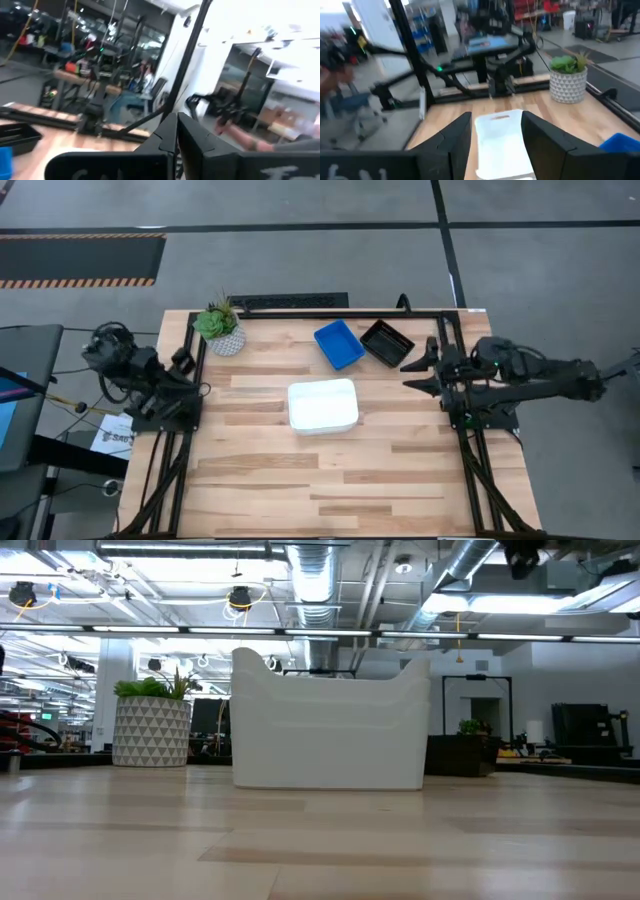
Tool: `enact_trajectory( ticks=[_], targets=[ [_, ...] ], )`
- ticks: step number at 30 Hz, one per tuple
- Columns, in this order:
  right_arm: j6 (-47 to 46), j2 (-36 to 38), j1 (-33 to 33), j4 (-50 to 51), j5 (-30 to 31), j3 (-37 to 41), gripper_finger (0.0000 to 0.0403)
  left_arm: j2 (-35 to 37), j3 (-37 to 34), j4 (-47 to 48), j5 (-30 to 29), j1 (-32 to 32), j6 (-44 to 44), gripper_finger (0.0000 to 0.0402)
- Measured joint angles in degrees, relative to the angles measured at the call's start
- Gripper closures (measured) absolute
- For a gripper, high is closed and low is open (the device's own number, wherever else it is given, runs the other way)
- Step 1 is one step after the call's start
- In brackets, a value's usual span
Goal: Stack baskets by color
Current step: Return to Home Position
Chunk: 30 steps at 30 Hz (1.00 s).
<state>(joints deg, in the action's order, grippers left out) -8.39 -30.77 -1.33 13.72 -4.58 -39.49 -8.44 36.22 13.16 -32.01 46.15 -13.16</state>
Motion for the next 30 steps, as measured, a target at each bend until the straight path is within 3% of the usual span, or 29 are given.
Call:
enact_trajectory(
  ticks=[5, 11, 15, 22, 30],
  targets=[
    [-4.2, 9.6, -2.7, -6.5, -2.4, 10.4, 0.0207, 5.3, -9.1, -6.4, 1.2, 0.0, 0.0, 0.0401],
    [-7.1, 20.5, -3.0, -10.6, -2.6, 17.2, 0.0210, 8.2, -15.9, -12.6, 5.3, 0.0, 0.5, 0.0401],
    [-10.5, 25.8, -2.0, -14.5, 2.1, 22.8, 0.0209, 8.2, -17.6, -13.4, 9.0, 0.0, 0.2, 0.0401],
    [-10.7, 27.7, 0.0, -35.4, 4.8, 38.8, 0.0207, 8.3, -21.3, -14.2, 8.5, -1.0, -0.8, 0.0401],
    [-8.3, 27.9, 0.1, -34.0, 7.9, 38.7, 0.0210, 8.2, -26.9, -14.9, 7.8, -7.0, -1.9, 0.0402]
  ],
)
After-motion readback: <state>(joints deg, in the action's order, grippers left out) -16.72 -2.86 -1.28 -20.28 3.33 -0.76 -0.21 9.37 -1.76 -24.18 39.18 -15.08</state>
